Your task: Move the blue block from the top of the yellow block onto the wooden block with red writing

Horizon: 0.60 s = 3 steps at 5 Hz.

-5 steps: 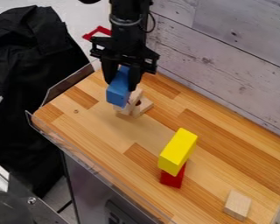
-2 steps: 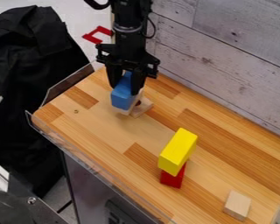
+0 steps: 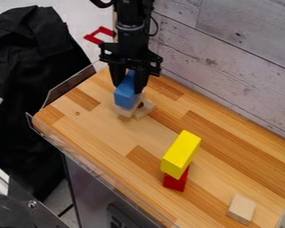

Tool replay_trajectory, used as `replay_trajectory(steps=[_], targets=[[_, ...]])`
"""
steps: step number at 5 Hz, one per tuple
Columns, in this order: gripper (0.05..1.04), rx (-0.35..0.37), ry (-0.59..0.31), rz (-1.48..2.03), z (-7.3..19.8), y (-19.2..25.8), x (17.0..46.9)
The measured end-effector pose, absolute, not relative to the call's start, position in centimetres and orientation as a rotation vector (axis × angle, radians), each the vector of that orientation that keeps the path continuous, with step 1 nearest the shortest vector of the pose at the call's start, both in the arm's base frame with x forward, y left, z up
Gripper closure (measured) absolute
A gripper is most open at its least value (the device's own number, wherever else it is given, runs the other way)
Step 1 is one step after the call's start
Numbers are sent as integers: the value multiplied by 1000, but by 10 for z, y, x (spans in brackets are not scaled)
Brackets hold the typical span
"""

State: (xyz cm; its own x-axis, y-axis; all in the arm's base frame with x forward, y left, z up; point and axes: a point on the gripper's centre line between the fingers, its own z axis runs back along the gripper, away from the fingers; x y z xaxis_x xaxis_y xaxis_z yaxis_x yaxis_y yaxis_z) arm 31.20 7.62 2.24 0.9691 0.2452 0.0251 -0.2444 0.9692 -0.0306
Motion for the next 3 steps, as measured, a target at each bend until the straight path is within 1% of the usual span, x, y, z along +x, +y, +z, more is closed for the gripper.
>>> replay_trajectory(steps=[2,3], targets=[[552,-41,-14,256,15,80,313],[513,-40,-10,252,14,82,312]])
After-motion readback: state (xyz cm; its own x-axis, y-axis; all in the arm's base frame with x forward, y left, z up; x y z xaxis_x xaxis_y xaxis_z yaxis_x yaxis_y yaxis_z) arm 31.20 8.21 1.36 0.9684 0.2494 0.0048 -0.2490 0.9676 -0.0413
